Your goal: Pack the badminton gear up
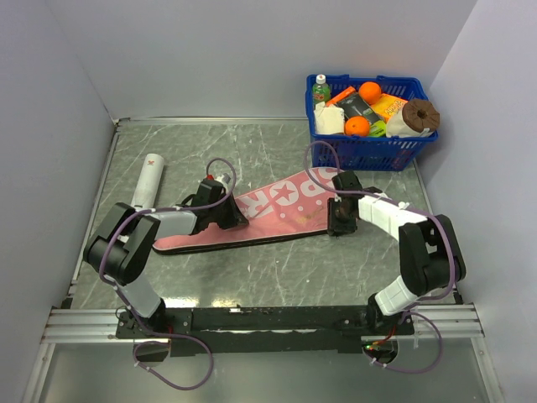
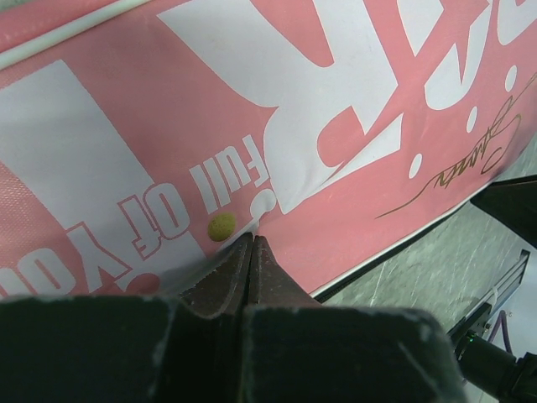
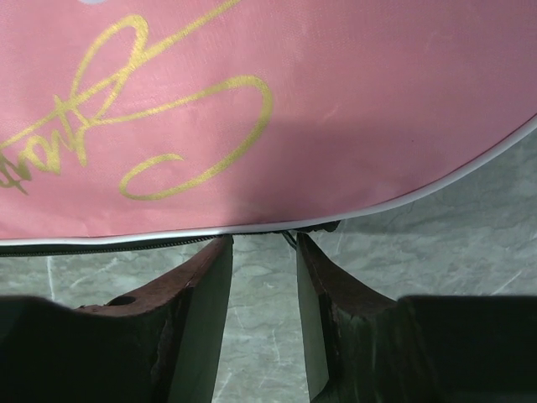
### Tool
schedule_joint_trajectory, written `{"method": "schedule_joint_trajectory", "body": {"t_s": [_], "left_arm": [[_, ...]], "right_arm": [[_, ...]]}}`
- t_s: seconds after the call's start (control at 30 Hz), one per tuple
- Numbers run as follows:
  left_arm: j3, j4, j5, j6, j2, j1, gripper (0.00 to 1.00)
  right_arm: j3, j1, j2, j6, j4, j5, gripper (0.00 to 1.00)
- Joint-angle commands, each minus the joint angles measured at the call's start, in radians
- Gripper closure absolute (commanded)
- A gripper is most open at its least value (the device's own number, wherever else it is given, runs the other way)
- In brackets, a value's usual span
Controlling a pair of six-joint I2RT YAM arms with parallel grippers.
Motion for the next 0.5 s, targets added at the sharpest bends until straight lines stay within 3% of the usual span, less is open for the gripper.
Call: {"method": "schedule_joint_trajectory", "body": {"t_s": [0.0, 0.47], "left_arm": [[-0.002, -0.002, 0.003, 0.016, 0.022, 0.003, 0.99], [-0.002, -0.002, 0.002, 0.020, 0.031, 0.002, 0.99]], "right_arm": [[-0.025, -0.007, 0.023, -0.001, -0.035, 0.006, 0.57], [0.003, -0.010, 0.061, 0.015, -0.018, -0.031, 0.62]]}}
